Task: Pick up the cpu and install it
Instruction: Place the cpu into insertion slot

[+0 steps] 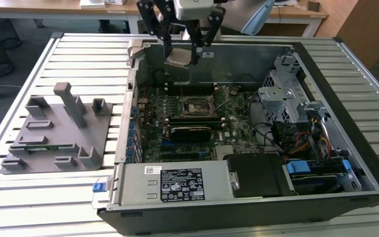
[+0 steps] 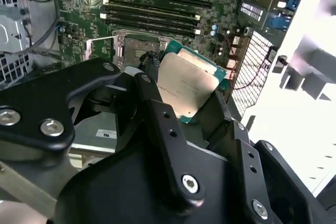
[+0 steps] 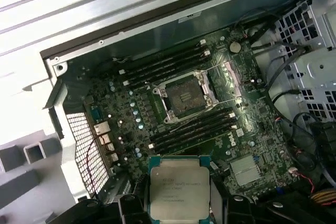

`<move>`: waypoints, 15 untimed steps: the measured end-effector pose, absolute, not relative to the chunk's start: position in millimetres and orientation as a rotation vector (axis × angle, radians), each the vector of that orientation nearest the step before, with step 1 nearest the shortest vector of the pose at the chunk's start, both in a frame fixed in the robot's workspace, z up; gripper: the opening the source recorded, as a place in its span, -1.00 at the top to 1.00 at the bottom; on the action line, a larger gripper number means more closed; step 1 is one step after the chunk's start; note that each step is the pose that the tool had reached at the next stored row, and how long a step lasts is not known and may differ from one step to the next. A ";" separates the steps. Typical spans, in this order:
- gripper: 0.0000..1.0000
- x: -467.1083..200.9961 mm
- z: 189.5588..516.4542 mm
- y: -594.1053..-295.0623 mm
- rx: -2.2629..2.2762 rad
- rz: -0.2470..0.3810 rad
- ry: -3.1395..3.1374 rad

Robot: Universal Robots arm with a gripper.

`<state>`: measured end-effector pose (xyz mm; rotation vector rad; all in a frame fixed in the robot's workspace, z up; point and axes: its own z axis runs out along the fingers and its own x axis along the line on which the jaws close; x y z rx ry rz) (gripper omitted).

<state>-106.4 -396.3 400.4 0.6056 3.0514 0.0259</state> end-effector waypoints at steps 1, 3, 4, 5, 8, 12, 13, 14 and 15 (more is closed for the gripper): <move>-0.09 -106.4 400.1 -396.3 0.624 0.026 3.048; -0.09 -106.4 399.7 -396.0 0.661 0.025 3.040; -0.09 -106.3 399.7 -395.7 0.675 0.025 3.036; -0.09 -106.3 399.5 -395.4 0.689 0.024 3.033; -0.09 -106.3 398.5 -395.1 0.736 0.024 3.022; -0.09 -106.3 397.9 -393.9 0.794 0.023 3.007; -0.09 -106.3 397.7 -393.7 0.809 0.023 3.003; -0.09 -106.3 397.5 -393.5 0.824 0.023 2.998; -0.09 -106.3 397.4 -393.2 0.840 0.022 2.994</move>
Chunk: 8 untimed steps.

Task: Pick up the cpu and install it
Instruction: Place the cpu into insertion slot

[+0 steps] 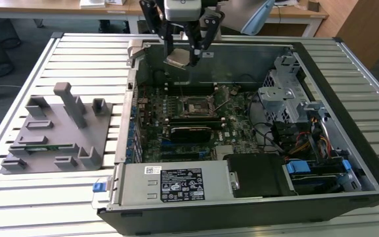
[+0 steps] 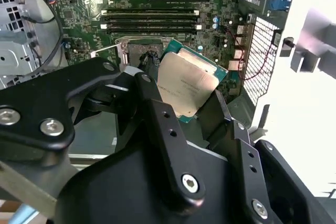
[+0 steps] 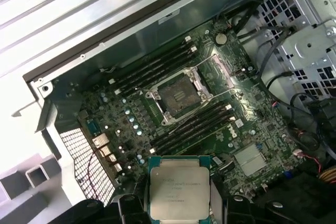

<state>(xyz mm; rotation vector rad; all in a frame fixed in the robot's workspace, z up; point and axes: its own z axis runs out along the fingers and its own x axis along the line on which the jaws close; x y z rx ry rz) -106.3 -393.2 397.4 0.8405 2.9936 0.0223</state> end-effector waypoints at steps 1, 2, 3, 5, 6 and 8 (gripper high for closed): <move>-0.09 -106.3 397.4 -393.0 0.856 0.022 2.989; -0.09 -106.3 397.2 -392.8 0.874 0.022 2.984; -0.09 -106.3 397.1 -392.7 0.892 0.022 2.978; -0.09 -106.3 396.8 -392.5 0.931 0.021 2.966; -0.09 -106.3 396.7 -392.4 0.951 0.020 2.960; -0.09 -106.3 396.4 -392.3 0.990 0.020 2.947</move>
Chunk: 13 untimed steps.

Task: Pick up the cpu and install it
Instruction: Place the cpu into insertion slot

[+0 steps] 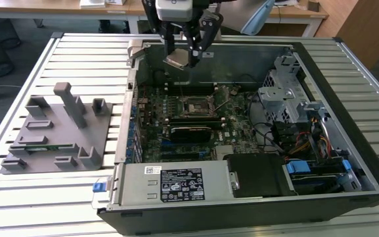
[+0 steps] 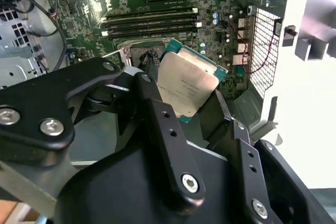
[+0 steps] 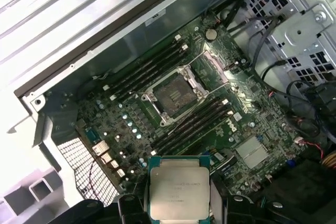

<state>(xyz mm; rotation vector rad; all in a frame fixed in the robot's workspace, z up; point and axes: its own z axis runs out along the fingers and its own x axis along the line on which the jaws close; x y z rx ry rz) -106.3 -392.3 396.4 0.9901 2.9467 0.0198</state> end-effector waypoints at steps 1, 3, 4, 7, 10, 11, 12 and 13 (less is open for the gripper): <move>-0.09 -106.3 396.2 -392.2 1.011 0.020 2.939; -0.09 -106.3 396.0 -391.9 1.047 0.019 2.927; -0.09 -106.3 395.8 -391.8 1.064 0.018 2.921; -0.09 -106.3 395.4 -391.4 1.116 0.018 2.901; -0.09 -106.3 395.0 -391.1 1.174 0.016 2.878; -0.09 -106.3 394.8 -391.0 1.192 0.016 2.870; -0.09 -106.3 394.6 -391.0 1.211 0.016 2.862; -0.09 -106.3 394.3 -390.9 1.230 0.015 2.854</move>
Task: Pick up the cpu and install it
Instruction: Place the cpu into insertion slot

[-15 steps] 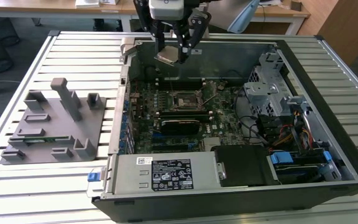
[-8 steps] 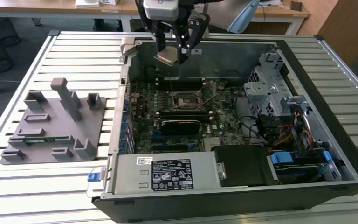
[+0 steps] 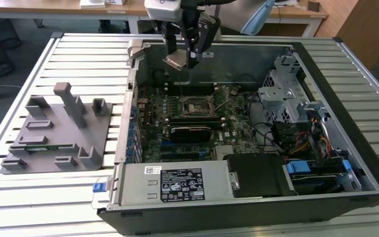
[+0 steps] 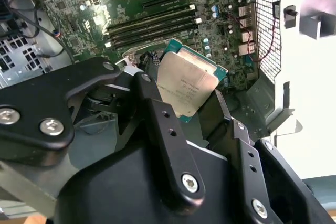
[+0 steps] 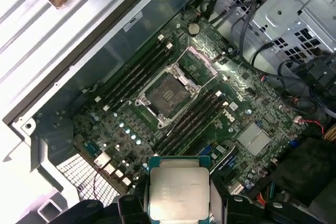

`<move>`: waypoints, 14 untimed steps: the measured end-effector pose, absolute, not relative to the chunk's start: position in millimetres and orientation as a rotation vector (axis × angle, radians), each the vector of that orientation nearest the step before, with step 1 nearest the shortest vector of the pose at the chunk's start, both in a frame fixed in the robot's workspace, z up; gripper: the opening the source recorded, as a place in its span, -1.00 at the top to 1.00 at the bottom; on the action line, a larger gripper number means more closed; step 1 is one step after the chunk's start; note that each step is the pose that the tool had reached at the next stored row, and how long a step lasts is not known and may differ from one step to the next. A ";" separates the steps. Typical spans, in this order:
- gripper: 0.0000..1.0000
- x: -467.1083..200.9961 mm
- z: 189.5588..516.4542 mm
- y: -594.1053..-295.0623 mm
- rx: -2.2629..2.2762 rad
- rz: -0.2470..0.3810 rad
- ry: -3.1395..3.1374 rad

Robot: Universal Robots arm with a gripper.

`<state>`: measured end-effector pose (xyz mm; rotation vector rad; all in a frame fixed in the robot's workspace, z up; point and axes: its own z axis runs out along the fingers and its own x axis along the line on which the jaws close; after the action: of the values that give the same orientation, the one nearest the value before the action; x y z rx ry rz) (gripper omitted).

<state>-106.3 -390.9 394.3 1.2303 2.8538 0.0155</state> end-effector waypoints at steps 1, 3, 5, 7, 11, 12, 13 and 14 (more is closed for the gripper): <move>-0.09 -106.3 394.0 -390.8 1.249 0.015 2.846; -0.09 -106.3 393.5 -390.7 1.287 0.014 2.829; -0.09 -106.3 393.0 -390.5 1.325 0.014 2.811; -0.09 -106.3 392.4 -390.4 1.363 0.013 2.793; -0.09 -106.3 391.6 -390.1 1.430 0.012 2.758; -0.09 -106.3 391.5 -389.9 1.445 0.011 2.751; -0.09 -106.3 391.4 -389.7 1.459 0.011 2.743; -0.09 -106.2 391.3 -389.5 1.472 0.011 2.736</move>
<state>-106.2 -389.5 391.3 1.4724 2.7360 0.0108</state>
